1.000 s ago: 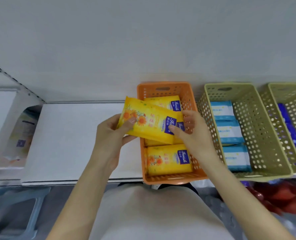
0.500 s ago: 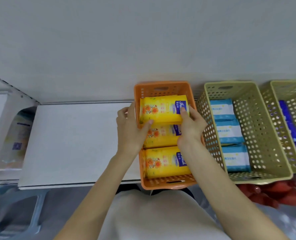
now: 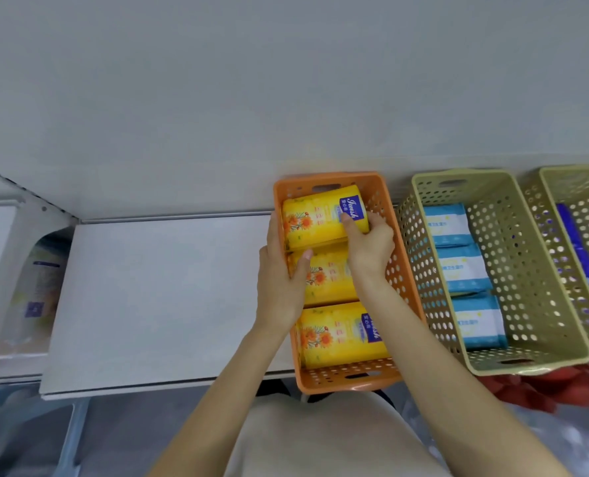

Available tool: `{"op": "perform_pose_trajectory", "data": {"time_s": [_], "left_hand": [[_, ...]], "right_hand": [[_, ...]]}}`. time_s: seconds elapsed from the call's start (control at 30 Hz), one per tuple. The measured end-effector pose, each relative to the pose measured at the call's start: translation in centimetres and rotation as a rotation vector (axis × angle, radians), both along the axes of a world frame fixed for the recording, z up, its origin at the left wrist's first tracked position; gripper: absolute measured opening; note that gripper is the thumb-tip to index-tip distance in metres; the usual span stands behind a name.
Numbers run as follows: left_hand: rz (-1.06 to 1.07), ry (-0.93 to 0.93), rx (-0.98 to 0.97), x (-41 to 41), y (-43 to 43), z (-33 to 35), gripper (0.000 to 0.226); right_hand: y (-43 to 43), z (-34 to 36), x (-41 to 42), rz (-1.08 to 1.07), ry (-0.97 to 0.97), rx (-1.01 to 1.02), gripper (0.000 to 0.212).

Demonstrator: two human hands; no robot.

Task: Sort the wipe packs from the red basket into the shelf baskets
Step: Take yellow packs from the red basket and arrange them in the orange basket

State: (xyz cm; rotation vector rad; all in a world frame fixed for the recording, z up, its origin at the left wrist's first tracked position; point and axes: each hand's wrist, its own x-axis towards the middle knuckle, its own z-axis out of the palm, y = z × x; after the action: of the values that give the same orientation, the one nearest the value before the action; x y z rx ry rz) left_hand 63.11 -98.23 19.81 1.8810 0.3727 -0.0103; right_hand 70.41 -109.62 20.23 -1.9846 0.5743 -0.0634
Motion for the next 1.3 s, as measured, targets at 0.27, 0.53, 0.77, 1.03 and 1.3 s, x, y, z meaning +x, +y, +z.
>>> {"op": "perform_pose_trajectory", "data": {"time_s": [0.27, 0.53, 0.77, 1.03, 1.3], "left_hand": [[0.016, -0.005, -0.072, -0.2, 0.1, 0.0, 0.063], [0.046, 0.011, -0.151, -0.2, 0.2, -0.1, 0.063], [0.066, 0.032, -0.21, -0.2, 0.2, 0.4, 0.056], [0.097, 0.015, -0.245, -0.5, -0.1, 1.1, 0.05], [0.13, 0.047, -0.25, -0.5, -0.1, 0.5, 0.055]], "right_hand": [[-0.3, -1.0, -1.5, 0.343, 0.009, -0.57, 0.07], [-0.5, 0.1, -1.5, 0.448, 0.003, -0.625, 0.063], [-1.1, 1.2, -0.9, 0.585, 0.164, -0.644, 0.063], [-1.3, 0.9, 0.1, 0.401, 0.051, -0.356, 0.048], [-3.0, -0.1, -0.1, 0.734, -0.081, -0.661, 0.058]]}}
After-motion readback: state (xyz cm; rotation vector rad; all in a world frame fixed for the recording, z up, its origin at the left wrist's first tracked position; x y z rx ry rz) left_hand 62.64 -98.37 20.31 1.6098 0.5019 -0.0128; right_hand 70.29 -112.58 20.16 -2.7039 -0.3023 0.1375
